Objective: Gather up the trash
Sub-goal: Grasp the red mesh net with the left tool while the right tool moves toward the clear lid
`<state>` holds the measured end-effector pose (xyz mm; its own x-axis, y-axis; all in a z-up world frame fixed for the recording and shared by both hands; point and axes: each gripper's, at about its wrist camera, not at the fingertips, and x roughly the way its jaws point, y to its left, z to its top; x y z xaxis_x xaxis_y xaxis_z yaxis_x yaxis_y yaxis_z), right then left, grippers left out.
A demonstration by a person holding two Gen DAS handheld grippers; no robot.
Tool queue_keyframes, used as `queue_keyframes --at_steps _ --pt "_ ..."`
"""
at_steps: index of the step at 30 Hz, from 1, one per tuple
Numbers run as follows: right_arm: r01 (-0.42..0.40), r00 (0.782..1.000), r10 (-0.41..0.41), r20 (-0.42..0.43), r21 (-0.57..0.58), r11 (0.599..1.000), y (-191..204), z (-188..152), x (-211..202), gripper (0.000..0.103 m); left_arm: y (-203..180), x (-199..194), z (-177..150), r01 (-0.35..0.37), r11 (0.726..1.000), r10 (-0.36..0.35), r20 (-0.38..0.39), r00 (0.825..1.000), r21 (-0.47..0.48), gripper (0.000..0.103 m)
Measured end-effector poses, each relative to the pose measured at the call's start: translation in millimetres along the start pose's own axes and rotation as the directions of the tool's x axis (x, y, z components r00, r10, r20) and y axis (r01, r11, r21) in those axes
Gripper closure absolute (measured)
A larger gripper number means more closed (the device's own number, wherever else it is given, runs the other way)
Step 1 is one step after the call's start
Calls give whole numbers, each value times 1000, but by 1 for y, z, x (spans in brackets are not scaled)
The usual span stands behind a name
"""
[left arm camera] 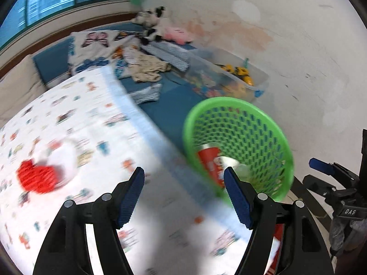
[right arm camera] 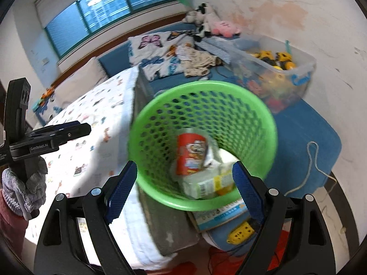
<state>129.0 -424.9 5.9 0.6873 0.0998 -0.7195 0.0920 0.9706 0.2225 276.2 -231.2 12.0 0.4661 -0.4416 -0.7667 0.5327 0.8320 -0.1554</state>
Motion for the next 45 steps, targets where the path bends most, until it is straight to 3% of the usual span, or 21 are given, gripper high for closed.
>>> queue_keyframes --at_steps 8,16,21,26,28,36,38,45 --pt "-55 998 53 -21 -80 995 48 10 19 18 72 -27 -15 -133 985 137 25 990 -113 34" --pt "-98 995 93 -40 -137 986 84 16 35 18 163 -42 -20 -267 918 286 21 958 -292 34" --pt "-114 993 105 -59 -160 981 100 18 47 18 208 -33 -21 -312 873 329 -18 944 -374 34" --pt "-124 991 112 -75 -179 976 114 20 57 19 229 -20 -24 -298 854 308 -49 950 -426 34" --pt "-125 990 112 -81 -185 975 118 20 61 19 232 -17 -25 -274 855 285 -43 958 -440 39" --pt "-144 987 125 -101 -206 968 136 28 79 21 238 -14 -33 -183 863 203 -7 979 -470 78" --pt "-150 986 131 -102 -216 965 142 29 81 21 239 -19 -34 -171 863 198 6 980 -474 83" --pt "-189 980 163 -114 -273 943 172 38 96 22 236 -61 -38 -154 871 215 81 973 -467 87"
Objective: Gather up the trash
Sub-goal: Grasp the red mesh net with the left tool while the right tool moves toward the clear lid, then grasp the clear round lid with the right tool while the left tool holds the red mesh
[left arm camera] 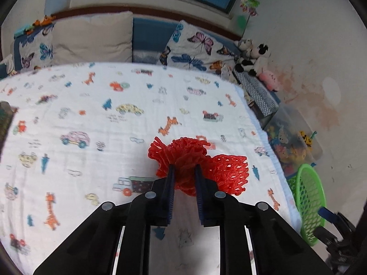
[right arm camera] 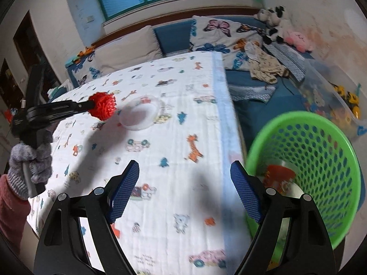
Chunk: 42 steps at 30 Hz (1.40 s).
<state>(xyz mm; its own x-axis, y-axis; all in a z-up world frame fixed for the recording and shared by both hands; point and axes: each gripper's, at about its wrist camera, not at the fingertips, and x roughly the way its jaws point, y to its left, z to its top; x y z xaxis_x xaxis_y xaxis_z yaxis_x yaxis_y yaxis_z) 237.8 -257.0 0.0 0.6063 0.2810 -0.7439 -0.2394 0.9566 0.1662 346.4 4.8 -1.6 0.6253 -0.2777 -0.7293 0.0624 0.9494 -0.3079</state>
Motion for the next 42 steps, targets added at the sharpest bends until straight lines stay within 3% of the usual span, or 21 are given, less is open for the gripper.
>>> queue_keyframes --at_steps 11,18,26,42 --pt "-73 997 68 -41 -133 988 54 29 59 21 30 -76 -12 -92 994 87 84 993 51 87" --pt "-105 992 94 -83 -135 985 71 41 104 17 59 -95 -28 -117 993 114 86 990 28 87" --pt "-77 993 56 -108 -200 977 87 55 149 9 77 -96 -37 -113 994 112 74 991 7 87" --pt "-28 993 1 -120 -224 974 95 66 186 9 89 -85 -44 -109 994 109 52 993 -2 87"
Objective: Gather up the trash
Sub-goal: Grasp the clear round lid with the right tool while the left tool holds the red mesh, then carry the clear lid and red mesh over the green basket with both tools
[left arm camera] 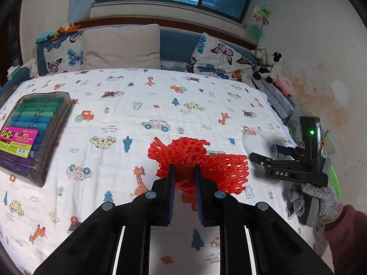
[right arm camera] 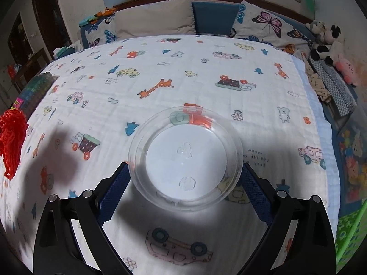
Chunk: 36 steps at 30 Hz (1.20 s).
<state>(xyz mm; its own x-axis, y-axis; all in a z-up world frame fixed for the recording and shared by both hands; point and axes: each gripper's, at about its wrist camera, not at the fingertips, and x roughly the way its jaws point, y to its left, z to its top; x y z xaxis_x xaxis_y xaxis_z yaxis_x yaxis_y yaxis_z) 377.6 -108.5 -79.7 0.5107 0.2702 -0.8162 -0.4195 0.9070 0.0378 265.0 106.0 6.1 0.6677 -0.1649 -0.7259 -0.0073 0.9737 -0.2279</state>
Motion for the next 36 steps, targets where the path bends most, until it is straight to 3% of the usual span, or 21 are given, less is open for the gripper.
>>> queue_keyframes --at_steps 8,17,23,36 --pt "-5 1000 5 15 25 1000 0 0 -5 12 -1 2 -3 5 1000 -5 -10 1000 1 87" --pt "-3 999 2 50 14 1000 1 -14 -44 12 -19 -4 -6 29 999 -29 0 1000 27 87" --pt "17 998 -18 65 15 1000 -4 -32 -74 12 -41 -10 -10 53 997 -54 2 999 55 87" --pt "66 992 -78 94 131 989 -52 -88 -143 12 -101 -18 -21 120 984 -121 -7 993 134 87"
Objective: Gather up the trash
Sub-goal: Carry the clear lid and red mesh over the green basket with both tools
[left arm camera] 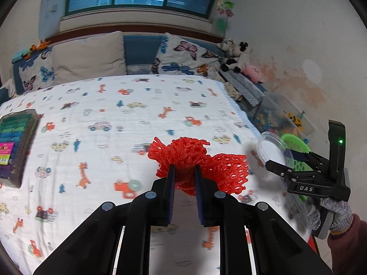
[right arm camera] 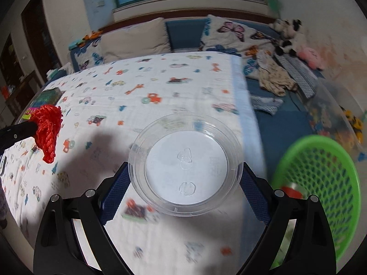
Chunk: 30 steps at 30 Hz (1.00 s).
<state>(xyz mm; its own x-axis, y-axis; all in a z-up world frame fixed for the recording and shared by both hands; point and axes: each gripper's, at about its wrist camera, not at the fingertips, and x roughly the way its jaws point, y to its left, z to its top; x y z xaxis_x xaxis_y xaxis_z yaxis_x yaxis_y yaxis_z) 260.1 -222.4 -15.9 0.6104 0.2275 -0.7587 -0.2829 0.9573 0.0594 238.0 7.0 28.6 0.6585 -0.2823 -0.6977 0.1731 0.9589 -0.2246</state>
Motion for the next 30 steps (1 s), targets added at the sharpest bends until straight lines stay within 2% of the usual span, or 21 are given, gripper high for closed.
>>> queue_keyframes --at_steps 11,18,30 --pt "108 994 -111 8 146 983 -86 -41 -48 12 -67 16 0 76 994 -74 -25 997 83 87" --pt "207 978 -208 -24 250 946 -152 -70 -68 11 -102 30 4 111 986 -106 -48 993 124 87" --pt "281 959 -274 -68 338 898 -206 -95 -70 10 -149 48 10 151 971 -139 -78 987 186 87"
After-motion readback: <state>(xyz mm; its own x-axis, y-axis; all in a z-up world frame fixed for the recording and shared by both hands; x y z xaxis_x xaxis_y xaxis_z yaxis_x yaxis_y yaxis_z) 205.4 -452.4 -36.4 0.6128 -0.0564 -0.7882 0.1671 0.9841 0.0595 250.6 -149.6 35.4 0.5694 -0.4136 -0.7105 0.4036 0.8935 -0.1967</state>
